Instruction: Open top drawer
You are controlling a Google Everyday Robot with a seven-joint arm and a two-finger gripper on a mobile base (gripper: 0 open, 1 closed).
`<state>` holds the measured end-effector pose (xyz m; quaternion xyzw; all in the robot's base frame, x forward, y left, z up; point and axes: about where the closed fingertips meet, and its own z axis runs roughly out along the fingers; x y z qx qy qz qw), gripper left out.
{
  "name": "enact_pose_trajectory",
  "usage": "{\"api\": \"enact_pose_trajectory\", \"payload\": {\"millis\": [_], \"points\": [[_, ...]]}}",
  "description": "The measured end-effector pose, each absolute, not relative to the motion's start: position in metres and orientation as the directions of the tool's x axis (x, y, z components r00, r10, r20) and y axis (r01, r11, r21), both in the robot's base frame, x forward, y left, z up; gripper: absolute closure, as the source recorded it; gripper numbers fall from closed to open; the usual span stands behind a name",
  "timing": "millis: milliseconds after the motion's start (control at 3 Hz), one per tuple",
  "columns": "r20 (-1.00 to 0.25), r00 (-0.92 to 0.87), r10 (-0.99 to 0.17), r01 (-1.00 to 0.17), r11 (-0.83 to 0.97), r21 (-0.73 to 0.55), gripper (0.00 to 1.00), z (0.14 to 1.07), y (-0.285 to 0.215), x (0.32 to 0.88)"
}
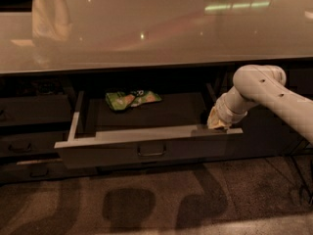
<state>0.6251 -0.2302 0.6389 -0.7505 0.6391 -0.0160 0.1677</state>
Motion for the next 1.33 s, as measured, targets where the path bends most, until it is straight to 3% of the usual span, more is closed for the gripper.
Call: {"api": "enact_pose_trajectory", "payload": {"millis": [667, 1000, 1333], "points": [[-0.185, 0.166, -0.969, -0.961, -0.117, -0.251, 0.12, 0.629, -0.232, 0.61], [-0.185, 0.166, -0.969, -0.961, -0.117, -0.251, 0.0, 0.63, -0.226, 0.611], [-0.185, 0.166, -0.969, -0.961, -0.117, -0.251, 0.0, 0.631, -0.223, 0.612]]}}
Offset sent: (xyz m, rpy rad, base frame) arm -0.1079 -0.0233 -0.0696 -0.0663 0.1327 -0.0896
